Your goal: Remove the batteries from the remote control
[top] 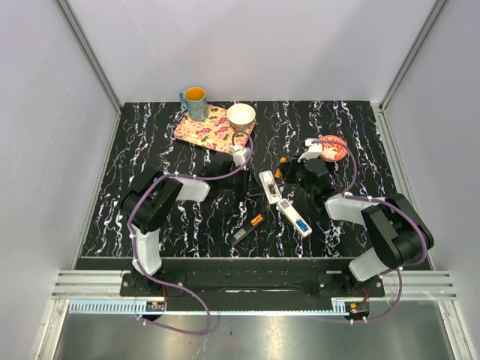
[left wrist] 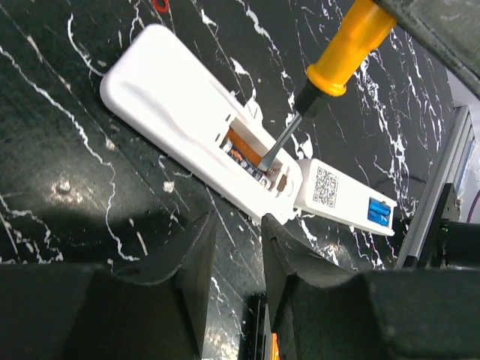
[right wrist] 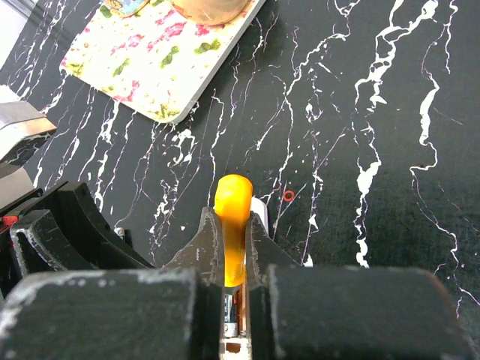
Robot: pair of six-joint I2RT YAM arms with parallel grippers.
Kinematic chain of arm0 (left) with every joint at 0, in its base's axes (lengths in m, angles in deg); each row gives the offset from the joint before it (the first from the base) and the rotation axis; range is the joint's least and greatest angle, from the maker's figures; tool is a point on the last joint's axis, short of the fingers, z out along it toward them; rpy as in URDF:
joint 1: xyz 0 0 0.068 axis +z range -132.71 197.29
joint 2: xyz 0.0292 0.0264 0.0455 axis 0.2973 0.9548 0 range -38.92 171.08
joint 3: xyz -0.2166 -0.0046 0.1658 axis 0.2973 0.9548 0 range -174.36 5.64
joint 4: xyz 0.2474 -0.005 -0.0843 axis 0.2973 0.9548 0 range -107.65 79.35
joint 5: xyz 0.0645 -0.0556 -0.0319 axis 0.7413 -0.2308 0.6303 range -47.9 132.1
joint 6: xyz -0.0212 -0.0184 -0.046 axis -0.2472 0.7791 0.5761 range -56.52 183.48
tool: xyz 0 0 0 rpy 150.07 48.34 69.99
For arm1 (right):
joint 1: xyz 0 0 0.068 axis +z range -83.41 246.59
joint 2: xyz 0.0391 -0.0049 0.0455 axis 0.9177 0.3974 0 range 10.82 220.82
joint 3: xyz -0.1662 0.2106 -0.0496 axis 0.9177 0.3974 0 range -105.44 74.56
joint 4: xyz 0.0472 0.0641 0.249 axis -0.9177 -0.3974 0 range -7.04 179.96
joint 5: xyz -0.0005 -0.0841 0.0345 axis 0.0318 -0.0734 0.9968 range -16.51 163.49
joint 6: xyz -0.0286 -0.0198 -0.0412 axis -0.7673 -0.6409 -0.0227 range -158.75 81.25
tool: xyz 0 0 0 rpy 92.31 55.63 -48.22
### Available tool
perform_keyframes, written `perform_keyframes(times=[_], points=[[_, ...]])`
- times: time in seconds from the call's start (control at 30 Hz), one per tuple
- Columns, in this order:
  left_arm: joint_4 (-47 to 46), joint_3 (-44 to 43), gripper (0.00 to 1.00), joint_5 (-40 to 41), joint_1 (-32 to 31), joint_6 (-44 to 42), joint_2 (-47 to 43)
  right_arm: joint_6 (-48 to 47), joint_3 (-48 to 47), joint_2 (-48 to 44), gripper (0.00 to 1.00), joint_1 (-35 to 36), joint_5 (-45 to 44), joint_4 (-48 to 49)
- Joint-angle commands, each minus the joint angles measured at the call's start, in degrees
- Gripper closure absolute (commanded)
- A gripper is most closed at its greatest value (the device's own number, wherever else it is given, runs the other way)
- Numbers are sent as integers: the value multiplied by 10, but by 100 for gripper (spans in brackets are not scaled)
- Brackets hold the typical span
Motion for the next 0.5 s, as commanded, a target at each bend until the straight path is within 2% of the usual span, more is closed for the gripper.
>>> perform_keyframes(times=[0.0, 0.47], points=[[-14, -35, 65, -16, -1, 10, 22, 2, 3, -16, 100, -3, -22, 41], [6, -72, 69, -7, -1, 12, 67, 15, -5, 32, 100, -3, -10, 63]])
